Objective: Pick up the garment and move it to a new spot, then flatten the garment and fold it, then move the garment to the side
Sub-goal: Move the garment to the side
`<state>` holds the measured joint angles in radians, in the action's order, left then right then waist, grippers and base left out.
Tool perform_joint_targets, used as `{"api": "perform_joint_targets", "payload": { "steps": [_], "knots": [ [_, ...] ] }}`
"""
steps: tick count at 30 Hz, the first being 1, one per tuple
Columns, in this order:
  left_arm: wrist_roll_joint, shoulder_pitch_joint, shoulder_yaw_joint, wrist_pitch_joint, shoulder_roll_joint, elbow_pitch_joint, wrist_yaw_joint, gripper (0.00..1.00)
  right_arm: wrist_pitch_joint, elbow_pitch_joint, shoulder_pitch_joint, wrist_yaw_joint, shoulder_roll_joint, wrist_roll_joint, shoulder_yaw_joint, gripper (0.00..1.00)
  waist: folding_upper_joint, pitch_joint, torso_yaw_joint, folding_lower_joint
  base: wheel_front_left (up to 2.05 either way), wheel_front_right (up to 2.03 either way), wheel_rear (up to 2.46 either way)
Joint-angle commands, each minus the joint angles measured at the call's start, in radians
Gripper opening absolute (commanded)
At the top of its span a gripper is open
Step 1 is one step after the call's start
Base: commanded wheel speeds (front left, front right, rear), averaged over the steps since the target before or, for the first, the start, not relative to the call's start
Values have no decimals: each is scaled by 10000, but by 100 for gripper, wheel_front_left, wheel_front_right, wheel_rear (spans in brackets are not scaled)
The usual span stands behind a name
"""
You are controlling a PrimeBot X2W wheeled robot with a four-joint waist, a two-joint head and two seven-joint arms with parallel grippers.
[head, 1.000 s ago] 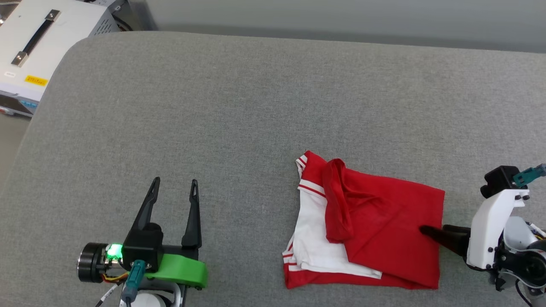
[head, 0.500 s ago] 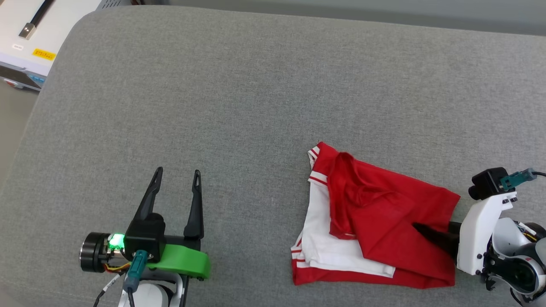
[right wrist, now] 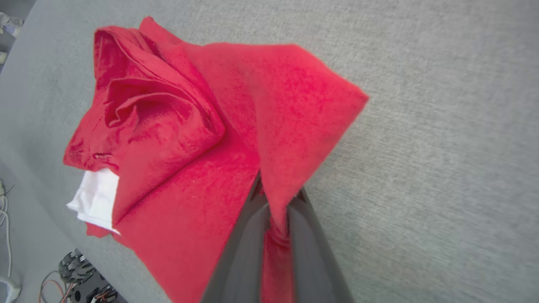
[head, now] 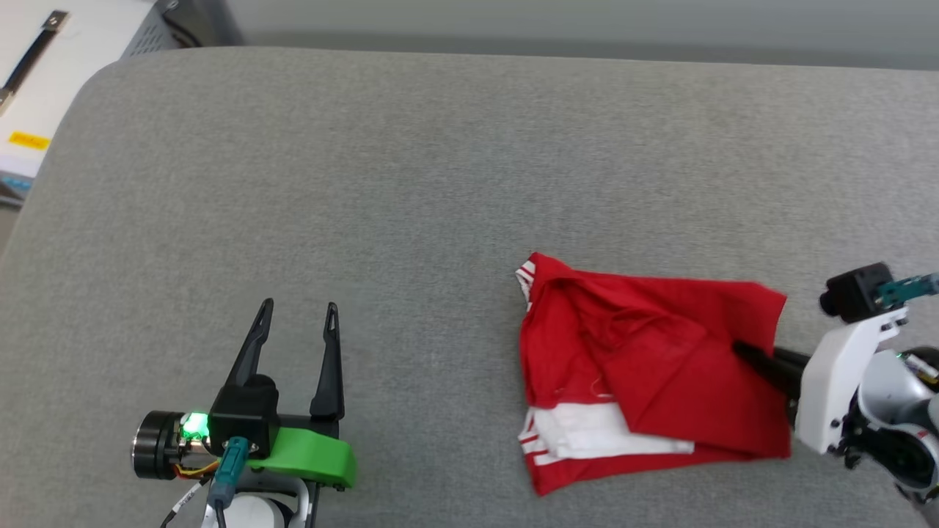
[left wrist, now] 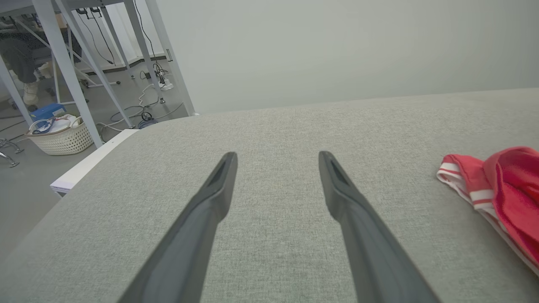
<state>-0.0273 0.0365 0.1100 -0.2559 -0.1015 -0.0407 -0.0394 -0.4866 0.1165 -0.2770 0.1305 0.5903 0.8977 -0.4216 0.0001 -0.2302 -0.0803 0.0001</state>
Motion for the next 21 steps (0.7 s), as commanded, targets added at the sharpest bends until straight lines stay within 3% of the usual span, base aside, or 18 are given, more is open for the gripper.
{"api": "perform_joint_targets", "payload": {
  "steps": [1, 13, 21],
  "knots": [
    [0, -89, -38, -59, 24, 38, -6, 100, 144, -102, -297, 2, 208, -121, 118, 0, -1, 197, 588, -1, 0, 0, 0],
    [73, -27, -95, -59, -21, 123, 31, 100, 457, -697, -1219, 2, 1111, -1061, 570, 0, -1, 19, 2229, -1, 0, 0, 0],
    [147, 242, -52, -59, -98, 294, 94, 100, 332, -493, -1631, 2, 1643, -1365, 1173, 0, -1, -553, 2581, -1, 0, 0, 0]
  ]
}}
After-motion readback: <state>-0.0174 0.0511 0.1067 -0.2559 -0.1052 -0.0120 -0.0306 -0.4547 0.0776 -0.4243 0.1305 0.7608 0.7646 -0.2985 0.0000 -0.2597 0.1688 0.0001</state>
